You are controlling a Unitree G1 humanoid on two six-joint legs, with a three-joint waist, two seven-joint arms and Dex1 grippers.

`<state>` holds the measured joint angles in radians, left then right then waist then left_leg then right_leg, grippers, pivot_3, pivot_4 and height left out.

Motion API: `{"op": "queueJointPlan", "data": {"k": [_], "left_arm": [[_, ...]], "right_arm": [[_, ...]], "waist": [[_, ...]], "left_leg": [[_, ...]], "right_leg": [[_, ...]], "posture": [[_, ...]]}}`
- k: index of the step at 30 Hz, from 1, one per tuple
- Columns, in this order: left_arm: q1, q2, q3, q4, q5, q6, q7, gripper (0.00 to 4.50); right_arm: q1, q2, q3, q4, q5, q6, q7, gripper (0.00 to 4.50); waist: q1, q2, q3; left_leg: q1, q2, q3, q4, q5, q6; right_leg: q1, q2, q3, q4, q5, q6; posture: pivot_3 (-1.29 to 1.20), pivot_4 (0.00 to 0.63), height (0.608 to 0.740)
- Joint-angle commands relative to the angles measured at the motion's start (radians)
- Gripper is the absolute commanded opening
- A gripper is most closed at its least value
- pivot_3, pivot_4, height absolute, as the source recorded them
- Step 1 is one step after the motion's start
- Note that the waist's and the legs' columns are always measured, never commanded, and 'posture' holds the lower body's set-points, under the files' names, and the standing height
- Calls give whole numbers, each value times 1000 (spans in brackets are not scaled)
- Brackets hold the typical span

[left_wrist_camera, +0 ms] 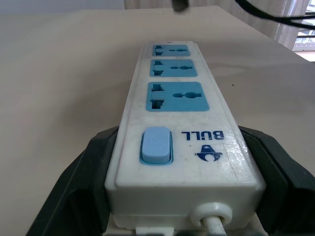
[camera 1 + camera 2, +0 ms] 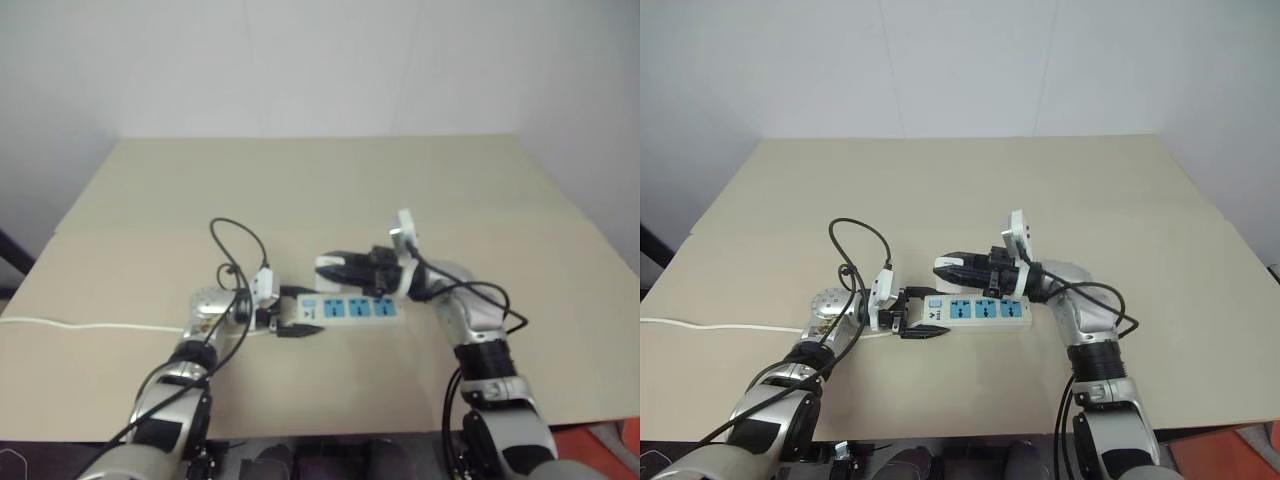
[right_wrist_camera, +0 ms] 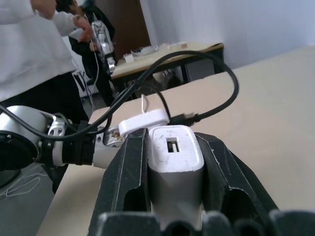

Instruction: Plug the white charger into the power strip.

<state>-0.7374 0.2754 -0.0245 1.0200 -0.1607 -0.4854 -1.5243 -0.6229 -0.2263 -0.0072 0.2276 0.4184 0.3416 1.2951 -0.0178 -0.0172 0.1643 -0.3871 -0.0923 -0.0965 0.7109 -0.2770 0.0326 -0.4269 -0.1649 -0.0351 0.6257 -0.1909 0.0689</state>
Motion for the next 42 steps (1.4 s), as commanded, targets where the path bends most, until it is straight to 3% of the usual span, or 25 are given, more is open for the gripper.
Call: {"op": "queueJointPlan", "data": {"k": [1, 18, 42], "left_arm": [[21, 4, -40, -2, 30, 9, -25, 3289], [24, 2, -43, -4, 33, 10, -25, 3289], [19, -2, -41, 4, 37, -2, -11, 3289]], "right_arm": [[15, 4, 17, 12, 14, -124, 57, 1140], [-62, -29, 34, 258, -48, -325, 70, 1140], [-66, -38, 70, 336, -105, -412, 77, 1140]], "waist": [[0, 0, 0], [0, 0, 0], [0, 0, 0]], "left_leg": [[0, 0, 0, 0, 0, 0], [0, 0, 0, 0, 0, 0], [1, 0, 0, 0, 0, 0]], "right_leg": [[0, 0, 0, 0, 0, 0], [0, 0, 0, 0, 0, 0], [0, 0, 0, 0, 0, 0]], "posture": [[0, 150, 740], [0, 150, 740], [0, 150, 740]]}}
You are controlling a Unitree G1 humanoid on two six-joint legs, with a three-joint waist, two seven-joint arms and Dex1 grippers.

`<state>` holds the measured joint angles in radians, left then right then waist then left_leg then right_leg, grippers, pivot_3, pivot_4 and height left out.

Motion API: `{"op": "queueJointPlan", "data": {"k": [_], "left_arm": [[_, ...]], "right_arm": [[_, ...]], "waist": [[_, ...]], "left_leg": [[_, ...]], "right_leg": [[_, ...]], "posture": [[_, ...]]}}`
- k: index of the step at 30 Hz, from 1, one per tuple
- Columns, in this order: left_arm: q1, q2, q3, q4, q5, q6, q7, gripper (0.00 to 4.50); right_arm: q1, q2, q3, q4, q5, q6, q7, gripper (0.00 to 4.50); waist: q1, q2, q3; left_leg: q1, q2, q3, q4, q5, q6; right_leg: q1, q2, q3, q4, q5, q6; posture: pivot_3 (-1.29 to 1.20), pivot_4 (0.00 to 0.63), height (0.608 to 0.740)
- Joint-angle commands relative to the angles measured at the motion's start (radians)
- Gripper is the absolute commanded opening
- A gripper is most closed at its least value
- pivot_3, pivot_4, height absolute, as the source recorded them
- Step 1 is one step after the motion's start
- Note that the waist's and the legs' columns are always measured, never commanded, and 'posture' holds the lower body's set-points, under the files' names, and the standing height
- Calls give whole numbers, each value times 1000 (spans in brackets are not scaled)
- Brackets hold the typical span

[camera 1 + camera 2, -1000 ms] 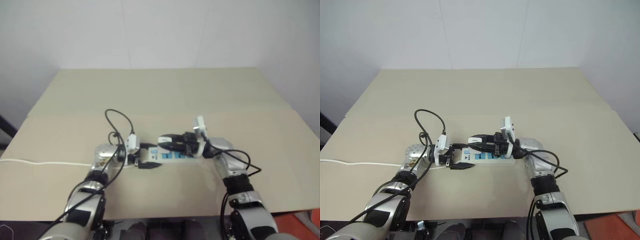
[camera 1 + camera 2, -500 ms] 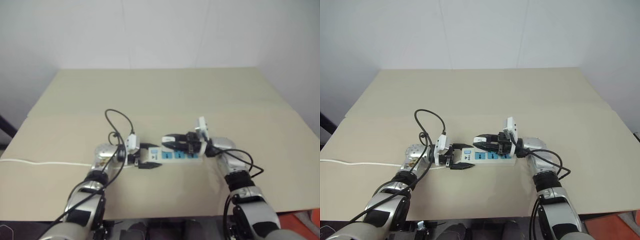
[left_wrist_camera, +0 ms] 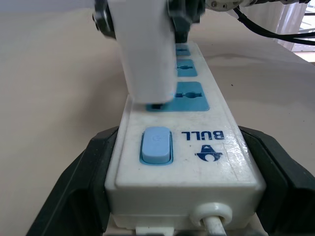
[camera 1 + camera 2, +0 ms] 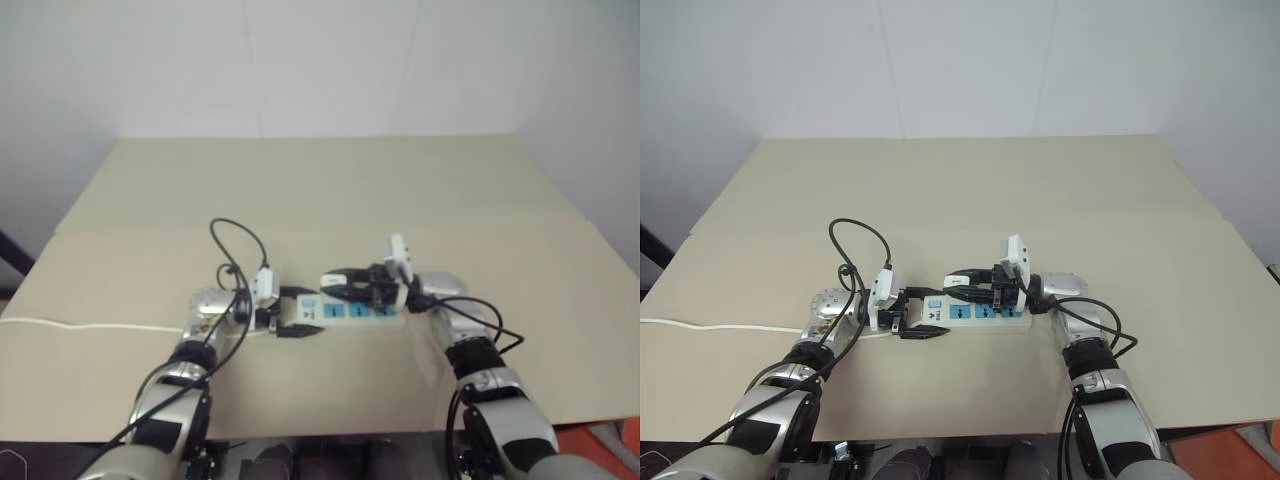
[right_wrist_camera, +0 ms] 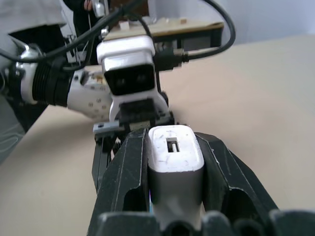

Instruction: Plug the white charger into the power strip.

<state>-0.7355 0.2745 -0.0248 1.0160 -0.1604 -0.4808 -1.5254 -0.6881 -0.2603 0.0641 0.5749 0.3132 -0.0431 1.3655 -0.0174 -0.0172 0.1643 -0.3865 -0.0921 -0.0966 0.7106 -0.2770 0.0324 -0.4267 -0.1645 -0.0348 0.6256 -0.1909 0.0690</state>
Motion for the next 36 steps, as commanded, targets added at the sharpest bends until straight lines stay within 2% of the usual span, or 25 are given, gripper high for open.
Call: {"op": "queueJointPlan", "data": {"k": [1, 17, 20, 36], "left_arm": [[17, -2, -41, 7, 36, -6, -9, 3289], [18, -1, -41, 7, 35, -6, -7, 3289], [18, 1, -41, 6, 33, -4, -10, 3289], [16, 10, -43, 5, 28, 5, -23, 3289]], "right_arm": [[-1, -5, -1, -9, -1, -30, 4, 1140], [-24, -21, 22, 115, -73, -45, -55, 1140], [-19, -26, 25, 133, -69, -55, -43, 1140], [-16, -23, 89, 230, -98, -68, 37, 1140]], "waist": [[0, 0, 0], [0, 0, 0], [-1, 0, -1], [1, 1, -6]], "left_leg": [[0, 0, 0, 0, 0, 0], [4, 0, 0, 0, -1, 1], [6, 0, 0, 0, -3, 6], [7, 0, 0, -2, -4, 5]], "right_leg": [[0, 0, 0, 0, 0, 0], [3, 0, 0, 0, 0, 0], [4, 0, 1, -1, 0, 0], [4, 1, 2, -1, 0, 0]], "posture": [[0, 150, 740], [0, 150, 740], [0, 150, 740], [0, 150, 740]]}}
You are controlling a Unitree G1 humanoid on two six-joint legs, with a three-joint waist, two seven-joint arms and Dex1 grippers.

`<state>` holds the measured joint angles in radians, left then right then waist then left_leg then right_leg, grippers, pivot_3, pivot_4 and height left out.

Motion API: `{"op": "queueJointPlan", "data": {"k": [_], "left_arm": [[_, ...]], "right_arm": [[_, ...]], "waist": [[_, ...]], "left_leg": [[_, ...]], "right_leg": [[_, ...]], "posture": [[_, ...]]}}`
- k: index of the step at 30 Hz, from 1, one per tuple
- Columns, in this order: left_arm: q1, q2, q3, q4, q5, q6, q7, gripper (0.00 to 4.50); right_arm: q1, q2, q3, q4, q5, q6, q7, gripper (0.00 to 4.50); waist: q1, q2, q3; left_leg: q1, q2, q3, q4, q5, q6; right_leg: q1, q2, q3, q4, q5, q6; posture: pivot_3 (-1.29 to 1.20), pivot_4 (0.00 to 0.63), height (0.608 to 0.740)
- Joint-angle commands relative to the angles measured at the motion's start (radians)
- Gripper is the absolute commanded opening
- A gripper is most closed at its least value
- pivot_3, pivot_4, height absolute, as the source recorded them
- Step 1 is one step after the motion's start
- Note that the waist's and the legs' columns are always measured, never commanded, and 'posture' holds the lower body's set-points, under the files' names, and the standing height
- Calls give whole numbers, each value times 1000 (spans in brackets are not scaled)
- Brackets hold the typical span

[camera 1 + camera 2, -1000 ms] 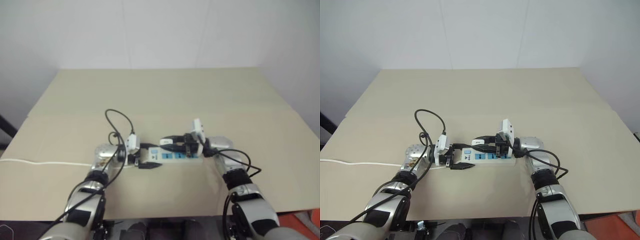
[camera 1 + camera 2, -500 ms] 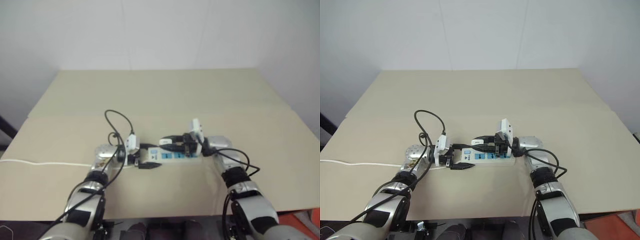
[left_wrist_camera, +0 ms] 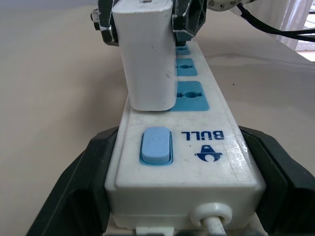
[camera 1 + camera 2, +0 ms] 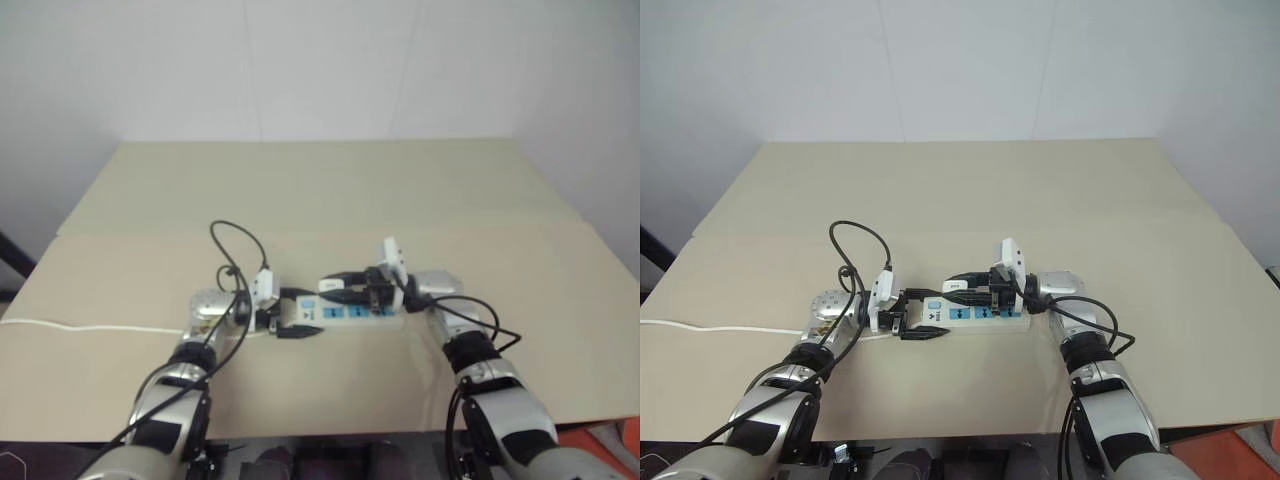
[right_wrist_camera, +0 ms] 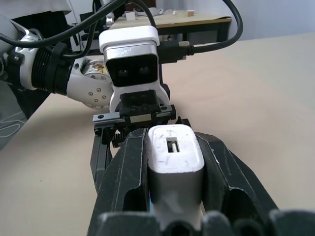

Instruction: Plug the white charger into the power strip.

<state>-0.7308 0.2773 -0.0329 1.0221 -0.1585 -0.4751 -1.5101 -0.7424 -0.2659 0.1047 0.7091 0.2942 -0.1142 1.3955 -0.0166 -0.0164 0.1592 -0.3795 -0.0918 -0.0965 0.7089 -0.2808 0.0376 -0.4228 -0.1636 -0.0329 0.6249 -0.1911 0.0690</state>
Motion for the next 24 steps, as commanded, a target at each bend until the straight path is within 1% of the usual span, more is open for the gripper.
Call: {"op": "queueJointPlan", "data": {"k": [1, 13, 16, 20, 24], "left_arm": [[11, 8, -36, -2, 26, -1, -39, 3289], [18, 16, -40, -11, 26, 2, -36, 3289], [18, 18, -41, -12, 27, 1, -33, 3289], [18, 19, -43, -13, 30, 0, -31, 3289], [15, 16, -44, -11, 34, -2, -26, 3289]], "right_arm": [[36, -16, 51, 108, -84, -2, 5, 1140], [17, -5, 59, 223, -114, -13, -30, 1140], [34, -3, 73, 214, -136, -81, -41, 1140], [36, -3, 91, 206, -141, -76, -45, 1140], [64, -3, 84, 198, -127, -173, -36, 1140]], "waist": [[0, 0, -1], [-3, 0, -6], [-4, 0, -10], [-8, 0, -15], [-8, -1, -19]], "left_leg": [[0, 0, 0, 0, 0, 0], [9, 1, 2, -8, 0, -1], [10, 1, 3, -10, 0, -1], [11, 1, 4, -11, 0, -1], [12, 2, 4, -12, 0, -1]], "right_leg": [[0, 0, 0, 0, 0, 0], [2, 2, 4, -1, 0, 0], [2, 2, 6, -1, 0, 0], [2, 3, 7, -1, 0, 0], [2, 3, 8, -1, -1, 0]], "posture": [[0, 150, 740], [0, 150, 740], [0, 150, 740], [0, 150, 740], [0, 150, 740]]}}
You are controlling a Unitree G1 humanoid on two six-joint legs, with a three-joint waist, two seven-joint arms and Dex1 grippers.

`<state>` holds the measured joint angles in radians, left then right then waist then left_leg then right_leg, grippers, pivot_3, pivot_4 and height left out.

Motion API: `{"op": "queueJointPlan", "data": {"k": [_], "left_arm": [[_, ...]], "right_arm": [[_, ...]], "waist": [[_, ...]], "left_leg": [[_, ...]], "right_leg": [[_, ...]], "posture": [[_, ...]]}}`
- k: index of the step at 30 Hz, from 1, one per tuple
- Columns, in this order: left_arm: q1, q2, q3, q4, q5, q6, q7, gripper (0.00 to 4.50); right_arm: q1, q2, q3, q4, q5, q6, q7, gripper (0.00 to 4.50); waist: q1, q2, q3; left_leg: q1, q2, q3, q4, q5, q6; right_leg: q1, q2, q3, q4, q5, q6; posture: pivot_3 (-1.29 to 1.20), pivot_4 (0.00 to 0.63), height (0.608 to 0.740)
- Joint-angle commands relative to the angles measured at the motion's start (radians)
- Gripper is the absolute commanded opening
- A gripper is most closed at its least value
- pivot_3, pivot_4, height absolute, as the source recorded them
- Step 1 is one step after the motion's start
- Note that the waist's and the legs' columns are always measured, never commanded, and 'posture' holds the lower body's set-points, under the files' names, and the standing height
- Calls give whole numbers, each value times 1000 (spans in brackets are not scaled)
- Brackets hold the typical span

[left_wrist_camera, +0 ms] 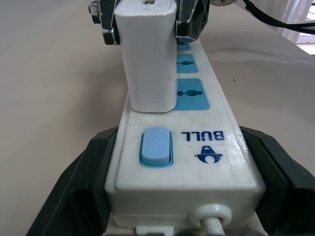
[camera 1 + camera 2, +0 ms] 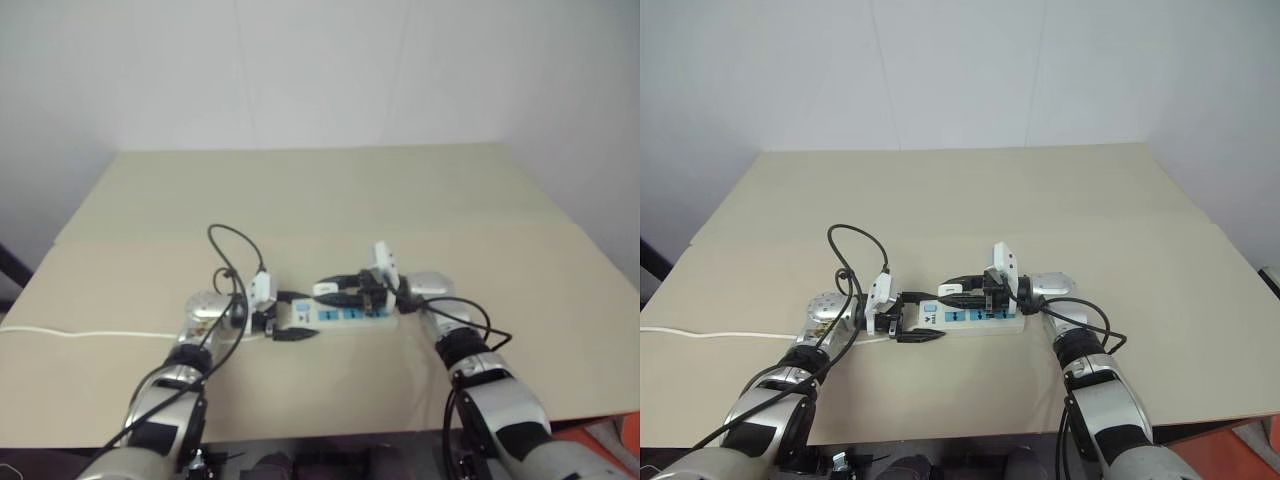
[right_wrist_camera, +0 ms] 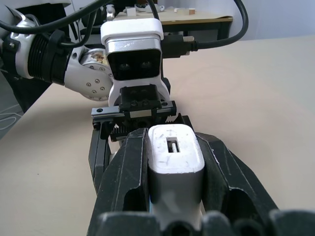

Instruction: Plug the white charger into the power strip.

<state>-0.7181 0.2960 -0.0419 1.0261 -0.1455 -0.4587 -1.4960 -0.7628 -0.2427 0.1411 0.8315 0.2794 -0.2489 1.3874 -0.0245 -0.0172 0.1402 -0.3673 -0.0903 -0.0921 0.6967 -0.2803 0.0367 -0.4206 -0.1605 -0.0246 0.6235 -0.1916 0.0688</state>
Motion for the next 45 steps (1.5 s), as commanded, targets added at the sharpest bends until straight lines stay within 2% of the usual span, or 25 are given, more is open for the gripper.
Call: {"op": "queueJointPlan", "data": {"k": [1, 9, 16, 24, 41, 42, 45], "left_arm": [[3, -3, -34, -17, 20, -17, -41, 3289], [5, -4, -34, -19, 18, -14, -37, 3289], [11, -1, -35, -22, 19, -18, -32, 3289], [10, -1, -36, -22, 20, -14, -29, 3289], [12, 0, -40, -20, 26, -19, -21, 3289], [12, 0, -40, -20, 26, -19, -20, 3289], [14, 2, -43, -23, 23, -20, -18, 3289]], "right_arm": [[89, -28, 50, 74, -111, -45, -25, 1140], [64, -34, 73, 101, -131, 18, -37, 1140], [85, -30, 77, 91, -136, -57, -19, 1140], [32, -36, 102, 117, -153, 173, -62, 1140], [77, -50, 93, 81, -151, 109, -67, 1140], [78, -49, 89, 78, -146, 107, -66, 1860], [83, -43, 70, 69, -134, 75, -70, 2824]], "waist": [[0, 0, 0], [1, -1, -1], [0, -1, -2], [0, -2, -3], [1, -3, -4], [3, -4, -5], [9, -5, -6]], "left_leg": [[0, 0, 0, 0, 0, 0], [0, 0, 1, 0, 0, 0], [3, 0, 3, -2, 0, 0], [8, 1, 9, -3, 0, 1], [12, 2, 11, -4, -1, 1], [12, 2, 11, -4, -2, 1], [12, 2, 11, -5, -2, 2]], "right_leg": [[0, 0, 0, 0, 0, 0], [0, 0, 1, 0, 0, 0], [1, 1, 4, 0, 0, 0], [1, 2, 10, 0, 0, 0], [2, 2, 11, -2, -1, 0], [2, 2, 11, -2, -1, 0], [3, 2, 11, -3, -1, 0]], "posture": [[0, 150, 740], [0, 150, 740], [0, 150, 740], [0, 150, 740], [0, 150, 740], [0, 150, 740], [0, 150, 740]]}}
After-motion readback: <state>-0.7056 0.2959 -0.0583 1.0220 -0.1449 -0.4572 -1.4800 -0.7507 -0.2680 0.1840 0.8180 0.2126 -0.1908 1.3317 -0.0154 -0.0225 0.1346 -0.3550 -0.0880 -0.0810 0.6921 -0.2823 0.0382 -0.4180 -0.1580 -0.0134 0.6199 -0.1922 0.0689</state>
